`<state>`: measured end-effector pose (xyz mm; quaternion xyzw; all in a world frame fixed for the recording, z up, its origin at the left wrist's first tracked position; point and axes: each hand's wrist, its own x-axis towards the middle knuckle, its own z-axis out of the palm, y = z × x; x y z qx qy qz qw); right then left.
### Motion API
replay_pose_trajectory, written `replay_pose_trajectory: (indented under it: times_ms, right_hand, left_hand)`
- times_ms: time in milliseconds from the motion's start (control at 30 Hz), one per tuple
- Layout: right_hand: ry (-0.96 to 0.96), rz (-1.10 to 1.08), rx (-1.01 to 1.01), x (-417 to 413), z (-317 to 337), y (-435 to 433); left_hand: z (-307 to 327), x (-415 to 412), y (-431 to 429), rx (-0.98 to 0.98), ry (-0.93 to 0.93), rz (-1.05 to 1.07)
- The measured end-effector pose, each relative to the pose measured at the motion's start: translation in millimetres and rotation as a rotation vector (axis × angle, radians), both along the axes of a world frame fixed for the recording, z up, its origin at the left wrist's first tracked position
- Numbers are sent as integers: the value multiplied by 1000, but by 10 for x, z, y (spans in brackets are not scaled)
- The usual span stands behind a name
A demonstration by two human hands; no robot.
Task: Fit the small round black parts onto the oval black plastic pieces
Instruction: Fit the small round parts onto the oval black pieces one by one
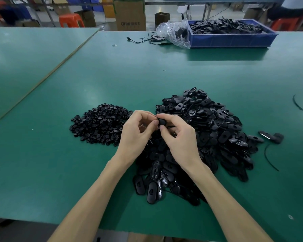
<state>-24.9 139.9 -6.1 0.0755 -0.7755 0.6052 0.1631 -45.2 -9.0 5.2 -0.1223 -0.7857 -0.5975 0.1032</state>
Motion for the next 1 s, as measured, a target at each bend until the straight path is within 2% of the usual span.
replay_pose_trajectory:
  times_ms: [167,367,733,1000]
  right_hand:
    - [12,-21,20,0,-3,-8]
    - [6,-18,-38,24,27,-19]
    - [0,-18,-69,55,75,3]
    - [35,15,-87,69,116,6]
  left_hand:
    - [7,-26,-14,166,-126,-58]
    - [9,-34,-47,287,-168,-95]
    - [2,-44,-97,323,-206,-167]
    - [33,-62,-151,530,-417,-268]
